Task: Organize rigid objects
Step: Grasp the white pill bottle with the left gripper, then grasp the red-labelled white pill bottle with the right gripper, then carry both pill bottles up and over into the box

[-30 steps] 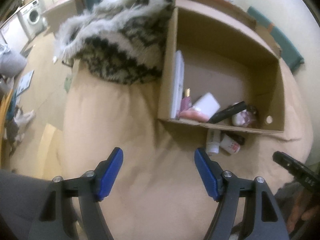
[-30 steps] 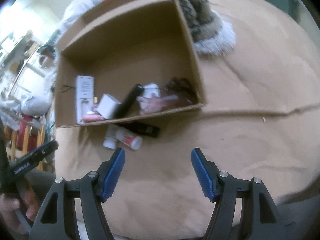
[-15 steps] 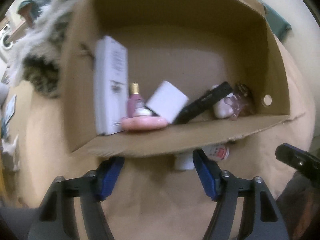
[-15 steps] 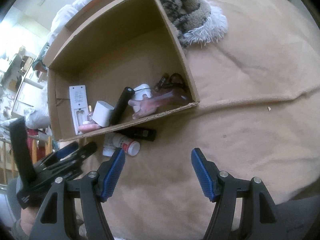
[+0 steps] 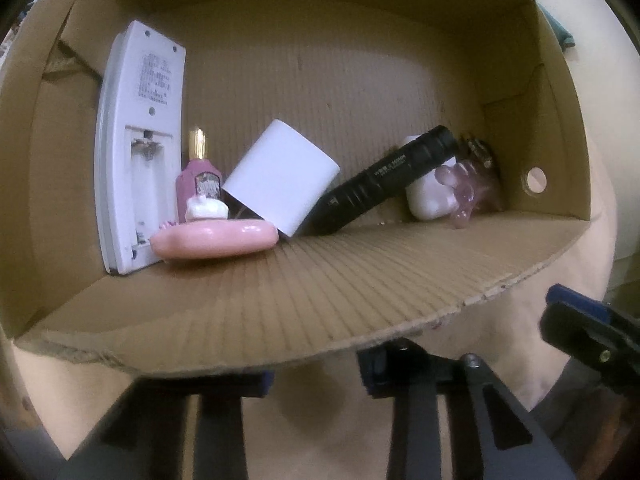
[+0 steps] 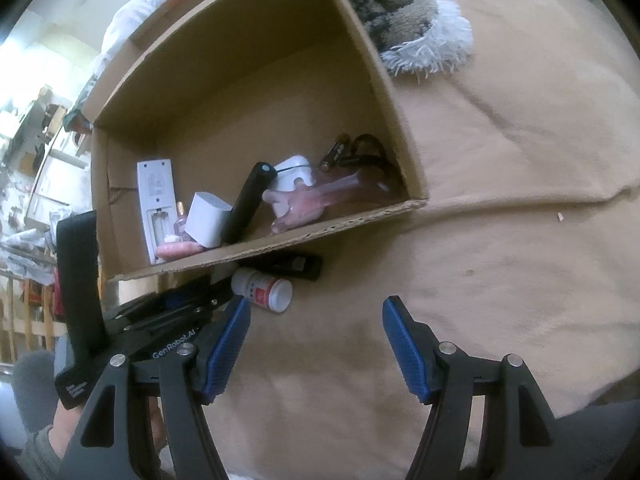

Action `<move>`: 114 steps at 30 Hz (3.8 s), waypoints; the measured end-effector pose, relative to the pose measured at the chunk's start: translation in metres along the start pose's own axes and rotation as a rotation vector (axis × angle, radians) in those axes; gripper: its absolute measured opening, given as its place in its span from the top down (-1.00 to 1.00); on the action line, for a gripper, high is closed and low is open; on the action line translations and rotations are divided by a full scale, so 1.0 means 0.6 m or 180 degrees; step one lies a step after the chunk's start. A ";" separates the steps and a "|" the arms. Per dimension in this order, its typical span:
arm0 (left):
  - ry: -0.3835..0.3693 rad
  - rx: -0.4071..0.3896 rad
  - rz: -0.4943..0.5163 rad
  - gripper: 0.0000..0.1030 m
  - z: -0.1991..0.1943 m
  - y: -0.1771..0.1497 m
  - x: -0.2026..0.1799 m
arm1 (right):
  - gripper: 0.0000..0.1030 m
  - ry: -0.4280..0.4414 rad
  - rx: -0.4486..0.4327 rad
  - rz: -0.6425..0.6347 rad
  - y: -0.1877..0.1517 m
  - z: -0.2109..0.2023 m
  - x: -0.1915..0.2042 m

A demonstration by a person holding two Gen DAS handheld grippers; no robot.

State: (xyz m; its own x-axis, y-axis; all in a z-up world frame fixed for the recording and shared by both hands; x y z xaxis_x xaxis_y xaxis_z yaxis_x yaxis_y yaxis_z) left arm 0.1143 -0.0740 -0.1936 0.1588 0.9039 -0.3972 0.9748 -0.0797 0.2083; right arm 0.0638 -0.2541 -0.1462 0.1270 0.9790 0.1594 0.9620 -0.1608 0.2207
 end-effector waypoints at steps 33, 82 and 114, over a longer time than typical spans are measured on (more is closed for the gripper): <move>0.0191 -0.0713 -0.0246 0.52 -0.208 -0.079 0.025 | -0.40 -0.0139 0.0258 0.0037 -0.010 0.048 0.074; 0.0253 -0.0781 -0.0106 0.53 -0.224 -0.048 -0.004 | 0.02 -0.0235 -0.0682 -0.0714 -0.022 -0.090 0.105; 0.0574 -0.0772 0.0234 0.52 -0.116 0.084 0.015 | 0.02 -0.0371 -0.0391 -0.0905 0.114 0.048 0.114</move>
State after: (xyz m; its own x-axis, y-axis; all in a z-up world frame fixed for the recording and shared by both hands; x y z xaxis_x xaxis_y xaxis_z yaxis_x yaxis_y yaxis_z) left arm 0.1541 -0.0408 -0.1247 0.1759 0.9612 -0.2127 0.8926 -0.0646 0.4463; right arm 0.1451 -0.1947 -0.1481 -0.1088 0.9934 -0.0348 0.9274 0.1141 0.3561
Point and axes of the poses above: each gripper's, at about its wrist camera, not at the fingertips, and z roughly the way its jaws point, x to its left, y to its top, the point moved 4 cm from there along z, roughly the way its jaws point, and after that the axes turned 13 degrees about -y, right-handed, at the moved point
